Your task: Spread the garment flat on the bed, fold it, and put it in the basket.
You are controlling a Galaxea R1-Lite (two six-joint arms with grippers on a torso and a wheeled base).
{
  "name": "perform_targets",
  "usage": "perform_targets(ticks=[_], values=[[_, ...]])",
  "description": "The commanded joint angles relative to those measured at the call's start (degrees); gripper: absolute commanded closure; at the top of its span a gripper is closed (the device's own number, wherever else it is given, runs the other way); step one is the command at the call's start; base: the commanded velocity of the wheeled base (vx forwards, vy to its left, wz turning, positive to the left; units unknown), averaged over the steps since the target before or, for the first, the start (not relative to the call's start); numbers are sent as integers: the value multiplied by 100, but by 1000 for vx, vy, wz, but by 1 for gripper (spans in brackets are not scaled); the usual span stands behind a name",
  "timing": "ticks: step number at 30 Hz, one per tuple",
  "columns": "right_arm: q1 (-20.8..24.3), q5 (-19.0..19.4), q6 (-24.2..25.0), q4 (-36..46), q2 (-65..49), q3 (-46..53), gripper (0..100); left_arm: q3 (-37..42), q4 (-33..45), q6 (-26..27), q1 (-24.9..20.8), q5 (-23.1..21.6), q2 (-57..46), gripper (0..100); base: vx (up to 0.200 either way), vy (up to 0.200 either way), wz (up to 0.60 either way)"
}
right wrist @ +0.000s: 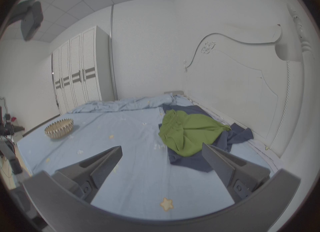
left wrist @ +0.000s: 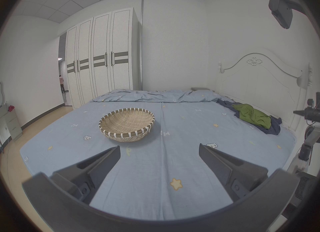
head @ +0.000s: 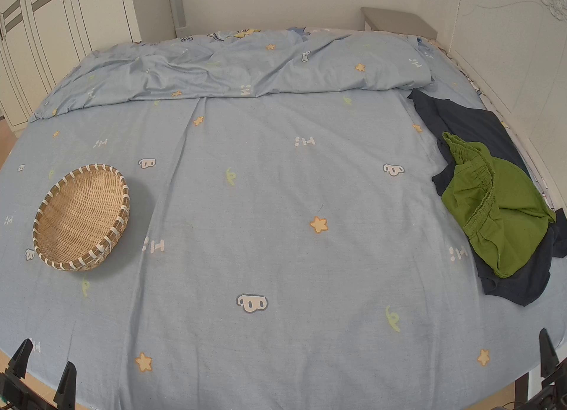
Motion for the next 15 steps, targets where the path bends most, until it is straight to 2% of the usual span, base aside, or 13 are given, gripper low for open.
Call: perform_targets(ticks=[1,2,5,6,7,9,15], values=[[567,42,832,434,1011,-2532,0,92,-1,-4,-1,5,-22,0,0,0,0],[839,16,665,1251,1635,-3104,0,92,-1,-4,-1,-4,-22,0,0,0,0],[971,95,155,1981,2426,-3780,0,92,-1,-4,-1,-4,-22,0,0,0,0],[1006,77,252,1893,3173,-3974,0,92,-1,-4,-1,-4,-22,0,0,0,0],[1006,77,252,1893,3173,-3974,0,92,-1,-4,-1,-4,-22,0,0,0,0],[954,59,683,1576,4114,-4158,0,92,-1,-4,-1,-4,-22,0,0,0,0],[646,7,762,917,5995,-4501,0,92,-1,-4,-1,-4,-22,0,0,0,0]])
